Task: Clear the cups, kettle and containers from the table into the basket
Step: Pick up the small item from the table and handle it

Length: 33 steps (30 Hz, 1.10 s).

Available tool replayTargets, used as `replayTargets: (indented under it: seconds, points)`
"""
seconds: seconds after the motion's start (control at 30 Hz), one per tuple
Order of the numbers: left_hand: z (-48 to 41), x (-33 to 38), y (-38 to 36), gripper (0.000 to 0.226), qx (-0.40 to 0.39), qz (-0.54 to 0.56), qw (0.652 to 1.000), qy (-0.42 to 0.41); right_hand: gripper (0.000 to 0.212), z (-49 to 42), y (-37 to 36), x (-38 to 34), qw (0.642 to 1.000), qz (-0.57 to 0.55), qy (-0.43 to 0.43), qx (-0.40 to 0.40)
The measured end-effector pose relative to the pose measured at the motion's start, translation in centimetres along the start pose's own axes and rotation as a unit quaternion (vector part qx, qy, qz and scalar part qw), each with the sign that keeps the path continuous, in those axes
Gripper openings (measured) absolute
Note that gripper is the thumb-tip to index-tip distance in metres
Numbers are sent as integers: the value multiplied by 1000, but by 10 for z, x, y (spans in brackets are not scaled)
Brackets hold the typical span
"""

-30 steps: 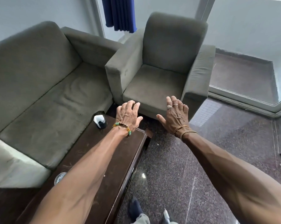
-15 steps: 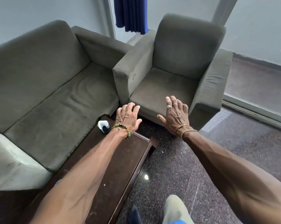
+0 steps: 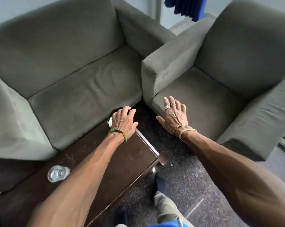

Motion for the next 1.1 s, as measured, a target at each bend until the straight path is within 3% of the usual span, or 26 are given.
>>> replayTargets:
  seconds: [0.3,0.6,0.97,1.1]
  points:
    - [60,-98,-18,55,11,44,974,222,88,-50,-36,-114,984,-34,164,-55]
    - [146,-173,-104,50,10,166,911,378,83,-9,-129,-221,950,-33,275,-148]
    - [183,-233,-225,49,8,270,840,471,71,18,-259,-284,922,-44,277,-268]
    - [177,-258,-251,51,5,284,826,487,53,8,-292,-313,907,-93,252,-325]
Point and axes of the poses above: each hand's wrist, its own z-axis away from the middle knuckle, its own y-axis out of the back of the hand, x = y × z, the point moved 6 cm from there along -z, towards the middle knuckle, and after that the axes turned 10 degrees about z, right-handed, at the moved point
